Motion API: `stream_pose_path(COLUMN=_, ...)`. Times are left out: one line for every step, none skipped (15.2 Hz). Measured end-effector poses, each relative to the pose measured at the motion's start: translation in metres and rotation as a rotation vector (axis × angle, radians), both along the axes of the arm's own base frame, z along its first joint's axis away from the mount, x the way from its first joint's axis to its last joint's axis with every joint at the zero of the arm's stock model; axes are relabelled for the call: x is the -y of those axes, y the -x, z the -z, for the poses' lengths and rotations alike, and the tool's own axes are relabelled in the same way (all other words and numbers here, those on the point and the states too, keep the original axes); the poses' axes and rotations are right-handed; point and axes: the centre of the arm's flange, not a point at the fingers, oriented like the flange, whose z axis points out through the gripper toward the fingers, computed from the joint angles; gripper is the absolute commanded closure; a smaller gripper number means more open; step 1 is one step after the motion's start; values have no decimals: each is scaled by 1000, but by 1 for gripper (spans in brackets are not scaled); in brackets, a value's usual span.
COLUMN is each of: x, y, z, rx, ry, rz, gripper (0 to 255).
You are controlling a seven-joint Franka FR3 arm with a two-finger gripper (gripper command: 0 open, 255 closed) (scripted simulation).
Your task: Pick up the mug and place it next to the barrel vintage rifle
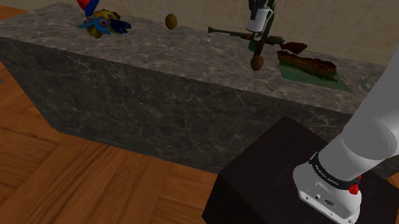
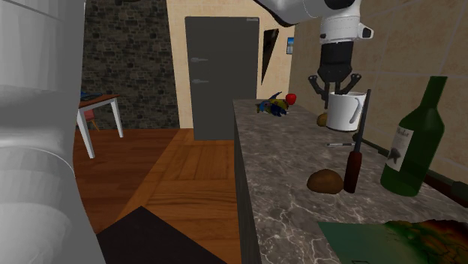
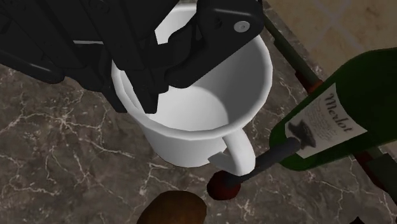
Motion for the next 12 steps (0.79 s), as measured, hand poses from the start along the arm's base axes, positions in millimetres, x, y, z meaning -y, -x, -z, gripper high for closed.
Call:
stream_pose_path(x=3, y=1, z=4, rx=0, ry=0, rz=-1, gripper=255)
stream_pose_path(x=5, y=2, z=9, rx=0, ry=0, rz=-1, gripper=255)
stream_pose_path(x=6, y=2, z=14, rx=0, ry=0, rz=-1, gripper=255)
stream_pose_path(x=6, y=2, z=19, rx=0, ry=0, rz=-1, gripper=255)
stream_pose_path(x=6, y=1, z=24, rx=0, ry=0, rz=-1, gripper=255)
stream_pose_path(x=7, y=2, z=28, rx=0, ry=0, rz=-2, gripper=255)
stream_pose_path(x=8, y=3, z=34, rx=0, ry=0, rz=-2, gripper=255)
stream_pose_path(x=8, y=2, z=40, rx=0, ry=0, rz=-2, gripper=255)
stream_pose_path(x=7, y=3, z=45, rx=0, ry=0, rz=-2, gripper=255)
stream_pose_path(x=8, y=3, z=50, rx=0, ry=0, rz=-2, gripper=255)
stream_pose_path(x=7, y=3, z=56, rx=0, ry=0, rz=-2, gripper=255)
stream_pose_path(x=7, y=3, z=61, rx=0, ry=0, rz=-2, gripper=255)
